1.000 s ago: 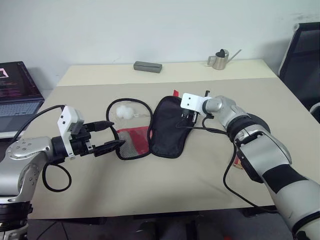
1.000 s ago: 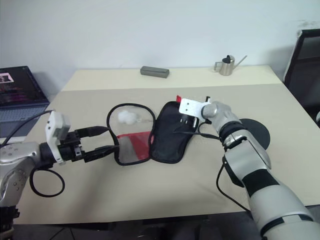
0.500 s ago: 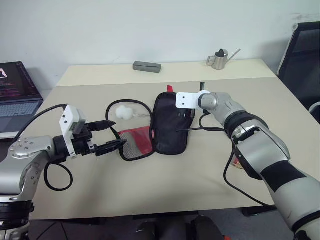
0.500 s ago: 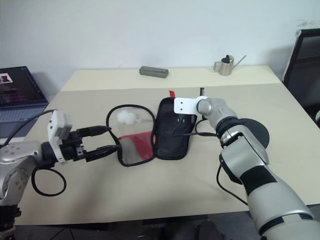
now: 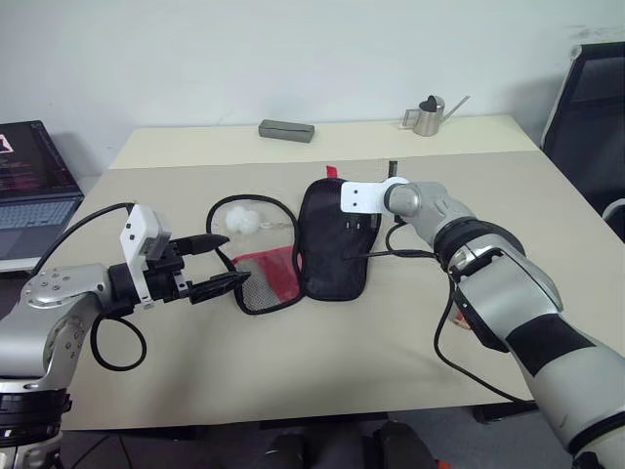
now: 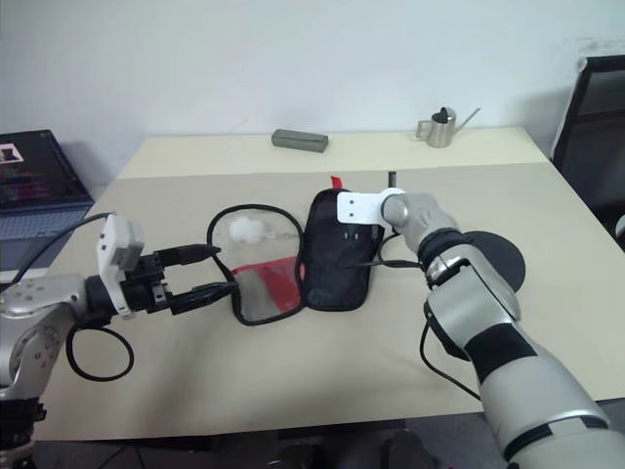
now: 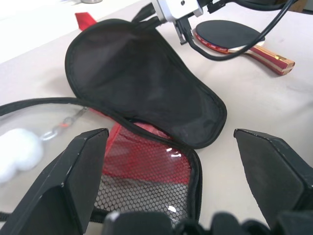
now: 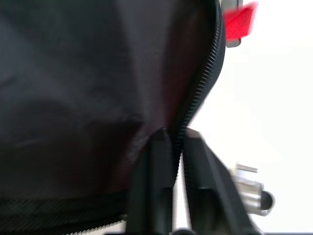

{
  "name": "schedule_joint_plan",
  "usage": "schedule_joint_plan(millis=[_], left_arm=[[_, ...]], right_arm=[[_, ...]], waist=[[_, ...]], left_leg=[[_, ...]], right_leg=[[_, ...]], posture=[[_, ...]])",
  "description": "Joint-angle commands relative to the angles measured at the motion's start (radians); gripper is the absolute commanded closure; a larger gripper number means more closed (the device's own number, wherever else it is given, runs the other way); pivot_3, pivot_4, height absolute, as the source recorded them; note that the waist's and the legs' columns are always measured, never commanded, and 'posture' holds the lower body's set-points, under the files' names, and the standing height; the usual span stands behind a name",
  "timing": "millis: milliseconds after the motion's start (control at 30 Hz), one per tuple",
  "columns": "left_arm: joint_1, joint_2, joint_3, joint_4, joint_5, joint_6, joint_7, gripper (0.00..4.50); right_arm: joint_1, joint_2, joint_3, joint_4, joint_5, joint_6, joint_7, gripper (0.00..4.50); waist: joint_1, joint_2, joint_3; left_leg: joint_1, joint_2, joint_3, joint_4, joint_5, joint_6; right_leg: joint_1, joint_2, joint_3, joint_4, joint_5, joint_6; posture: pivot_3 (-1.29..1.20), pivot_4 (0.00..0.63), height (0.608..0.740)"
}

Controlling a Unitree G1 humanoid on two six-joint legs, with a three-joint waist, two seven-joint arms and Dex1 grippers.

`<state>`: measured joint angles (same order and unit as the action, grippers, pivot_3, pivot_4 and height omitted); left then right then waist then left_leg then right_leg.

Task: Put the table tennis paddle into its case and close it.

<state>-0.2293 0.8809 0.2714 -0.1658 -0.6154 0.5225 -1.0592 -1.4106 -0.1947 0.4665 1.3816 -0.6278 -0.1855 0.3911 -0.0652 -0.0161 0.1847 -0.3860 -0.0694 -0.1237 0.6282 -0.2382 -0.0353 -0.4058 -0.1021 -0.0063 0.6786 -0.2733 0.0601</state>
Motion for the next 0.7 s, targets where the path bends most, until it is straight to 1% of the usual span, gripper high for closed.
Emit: schedule_joint_plan(millis=[33,100,167,367,533,633,700], left_arm=[[-0.023,0.001,0.006,-0.011,-0.003,-0.010,-0.001,0.00],[-0.029,0.000,0.002,-0.005,-0.001,-0.011,-0.002,0.00],[-0.038,-0.004,-0.006,0.003,0.003,-0.015,-0.004,0.00],[-0.065,-0.023,-0.035,0.025,0.011,-0.024,-0.005,0.00],[-0.072,-0.035,-0.041,0.033,0.011,-0.029,-0.011,0.00],[-0.070,-0.041,-0.040,0.032,0.005,-0.029,-0.018,0.00],[-0.066,-0.049,-0.038,0.030,0.005,-0.036,-0.021,0.00]], right_arm=[[-0.009,0.005,-0.037,-0.012,0.032,0.018,-0.021,2.92],[-0.011,0.003,-0.046,-0.014,0.039,0.024,-0.038,2.19],[-0.014,-0.008,-0.071,-0.016,0.061,0.040,-0.056,1.57],[-0.033,-0.053,-0.193,-0.030,0.167,0.067,-0.086,1.57],[-0.006,-0.076,-0.344,-0.064,0.329,0.132,0.037,1.57],[0.050,-0.079,-0.418,-0.115,0.424,0.217,0.116,1.57],[0.110,-0.079,-0.447,-0.192,0.471,0.290,0.154,1.57]], waist=[[0.000,0.000,0.000],[0.000,0.000,0.000],[0.000,0.000,0.000],[0.000,0.000,0.000],[-0.004,0.000,0.000],[-0.008,0.000,0.000],[-0.008,0.000,0.000]], left_leg=[[0.000,0.000,0.000,0.000,0.000,0.000],[0.000,0.000,0.000,0.000,0.000,0.000],[0.000,0.000,0.000,0.000,0.000,0.000],[0.000,0.000,0.000,0.000,0.000,0.000],[0.000,0.001,0.001,0.000,0.000,0.000],[0.000,0.003,0.003,0.000,0.000,0.000],[0.000,0.005,0.003,0.000,0.000,0.000]], right_leg=[[0.000,0.000,0.000,0.000,0.000,0.000],[0.000,0.000,0.000,0.000,0.000,0.000],[0.000,0.000,0.000,0.000,0.000,0.000],[0.000,0.000,0.000,0.000,0.000,0.000],[0.000,0.001,0.000,0.000,0.000,0.000],[0.000,0.002,0.000,0.000,0.000,0.000],[0.001,0.003,0.000,0.000,0.000,-0.001]], posture=[[0.00,0.150,0.740],[0.00,0.150,0.740],[0.00,0.150,0.740],[0.00,0.150,0.740],[0.00,0.150,0.740],[0.00,0.150,0.740],[0.00,0.150,0.740]])
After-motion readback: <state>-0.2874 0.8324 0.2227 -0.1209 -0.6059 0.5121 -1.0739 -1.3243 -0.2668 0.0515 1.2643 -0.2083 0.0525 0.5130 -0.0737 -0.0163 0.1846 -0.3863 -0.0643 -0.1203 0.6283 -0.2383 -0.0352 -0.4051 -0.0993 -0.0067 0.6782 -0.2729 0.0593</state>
